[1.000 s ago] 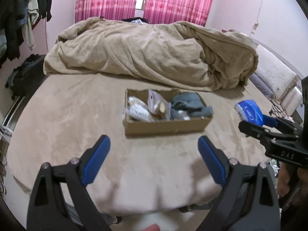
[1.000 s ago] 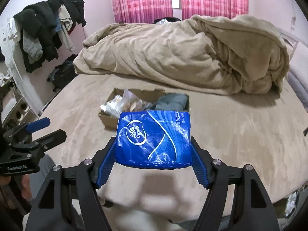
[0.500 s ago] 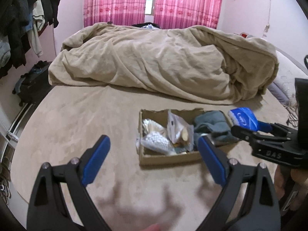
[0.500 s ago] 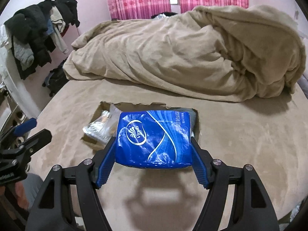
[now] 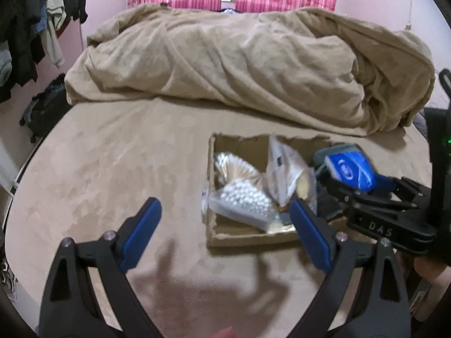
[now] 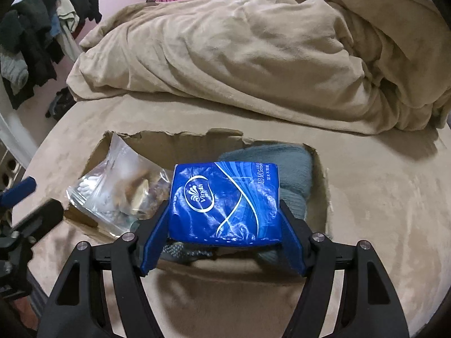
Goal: Organize objects
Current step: 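Carry the blue tissue pack over the box and release it inside with right tool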
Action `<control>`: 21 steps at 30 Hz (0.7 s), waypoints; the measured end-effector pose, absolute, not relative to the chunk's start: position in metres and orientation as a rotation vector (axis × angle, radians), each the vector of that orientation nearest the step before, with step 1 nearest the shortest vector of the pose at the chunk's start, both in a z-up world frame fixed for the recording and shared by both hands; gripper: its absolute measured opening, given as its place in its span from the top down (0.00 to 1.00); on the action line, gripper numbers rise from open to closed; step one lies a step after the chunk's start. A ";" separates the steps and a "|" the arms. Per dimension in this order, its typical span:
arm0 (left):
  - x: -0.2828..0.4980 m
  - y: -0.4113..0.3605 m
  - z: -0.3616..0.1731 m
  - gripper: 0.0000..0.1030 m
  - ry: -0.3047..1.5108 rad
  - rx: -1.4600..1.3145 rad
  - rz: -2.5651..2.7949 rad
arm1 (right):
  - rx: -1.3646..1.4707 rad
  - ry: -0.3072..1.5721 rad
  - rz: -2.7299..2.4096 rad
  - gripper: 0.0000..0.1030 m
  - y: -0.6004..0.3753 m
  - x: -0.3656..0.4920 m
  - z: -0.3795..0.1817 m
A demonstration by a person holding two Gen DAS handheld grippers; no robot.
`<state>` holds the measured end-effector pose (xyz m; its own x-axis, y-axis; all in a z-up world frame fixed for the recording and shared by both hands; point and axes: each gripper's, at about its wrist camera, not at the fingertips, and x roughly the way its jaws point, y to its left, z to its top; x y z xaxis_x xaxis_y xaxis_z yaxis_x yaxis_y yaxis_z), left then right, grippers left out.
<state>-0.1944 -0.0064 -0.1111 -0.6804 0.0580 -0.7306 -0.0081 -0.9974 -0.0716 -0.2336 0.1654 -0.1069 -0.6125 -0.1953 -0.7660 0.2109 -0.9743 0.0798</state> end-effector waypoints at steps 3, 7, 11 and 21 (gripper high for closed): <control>-0.195 -0.007 -0.120 0.09 -0.069 -1.267 2.839 | 1.241 0.067 -2.656 0.26 0.159 -0.234 -0.111; -0.191 -0.011 -0.123 0.09 -0.089 -1.279 2.837 | 1.225 0.129 -2.644 0.25 0.145 -0.227 -0.116; -0.184 -0.013 -0.118 0.09 -0.096 -1.263 2.841 | 1.235 0.122 -2.624 0.21 0.144 -0.224 -0.118; -0.148 -0.014 -0.096 0.09 -0.136 -1.214 2.841 | 1.209 0.073 -2.627 0.20 0.155 -0.191 -0.090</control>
